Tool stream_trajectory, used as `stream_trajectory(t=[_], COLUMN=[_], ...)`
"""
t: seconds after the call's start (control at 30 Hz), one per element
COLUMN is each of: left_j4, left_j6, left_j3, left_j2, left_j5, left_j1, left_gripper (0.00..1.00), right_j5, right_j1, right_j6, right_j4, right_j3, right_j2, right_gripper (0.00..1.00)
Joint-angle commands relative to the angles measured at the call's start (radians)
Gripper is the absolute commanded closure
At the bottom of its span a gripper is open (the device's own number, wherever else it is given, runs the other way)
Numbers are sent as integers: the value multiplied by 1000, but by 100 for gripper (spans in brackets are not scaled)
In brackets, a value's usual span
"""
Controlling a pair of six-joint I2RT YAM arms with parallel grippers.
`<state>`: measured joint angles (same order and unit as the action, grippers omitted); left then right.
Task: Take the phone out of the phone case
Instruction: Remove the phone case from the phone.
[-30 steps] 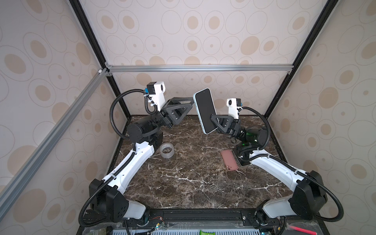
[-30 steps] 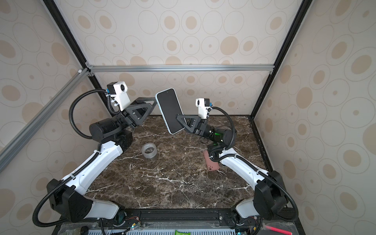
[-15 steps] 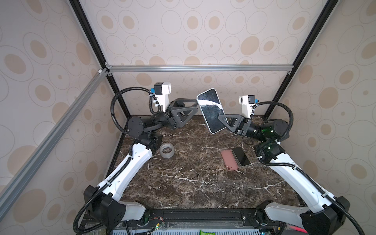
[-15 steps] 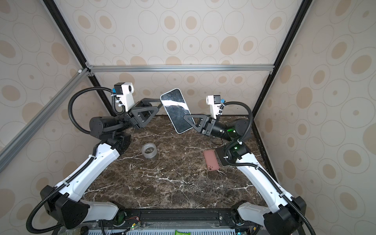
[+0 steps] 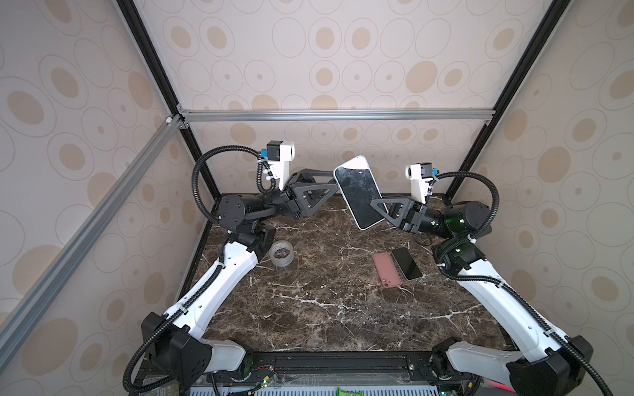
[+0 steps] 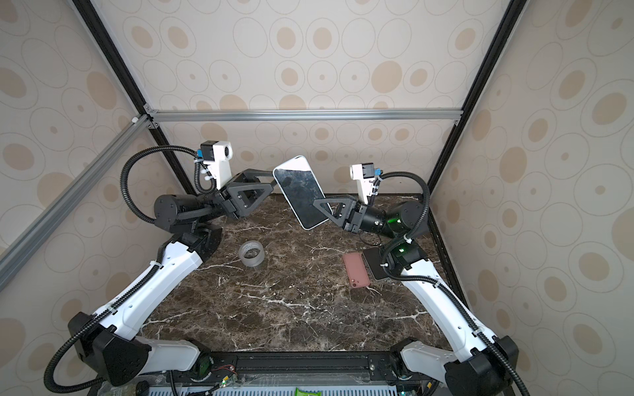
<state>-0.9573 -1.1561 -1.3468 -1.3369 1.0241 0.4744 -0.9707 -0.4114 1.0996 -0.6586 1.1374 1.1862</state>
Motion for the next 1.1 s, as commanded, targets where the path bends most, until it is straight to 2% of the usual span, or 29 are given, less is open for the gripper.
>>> stream_trajectory(t=[0.0,0.13,0.37,0.5,0.67,0.77,0.87,1.07], left_j4=[-196,-199,-211,-227,-245,-245,-300,-589], left_j6=[33,33,26,11,-13,-17,-51,-274], left_j3=[-77,-73,-69,-66,-58,-47,-36,-54], left_j2=[68,71,72,64,58,61,67,17], left_j5=[60,59,60,62,75,95,122,204], left_j1=[60,57,54,54,54,54,57,94], left_gripper=[46,50,67,75,87,100,100,100], right_j5=[26,18,-23,-49,-98,-128,-157,-209], right_j1=[22,37,61,69,95,126,175,175], right_j6=[22,30,33,-5,-48,-88,-24,166], right_j4=[250,235,224,279,320,392,364,263], right_j3=[-65,-76,-91,-82,-61,-28,-15,-5], right_j2=[62,60,56,51,47,42,64,171], right_gripper=[100,100,100,100,100,100,100,100])
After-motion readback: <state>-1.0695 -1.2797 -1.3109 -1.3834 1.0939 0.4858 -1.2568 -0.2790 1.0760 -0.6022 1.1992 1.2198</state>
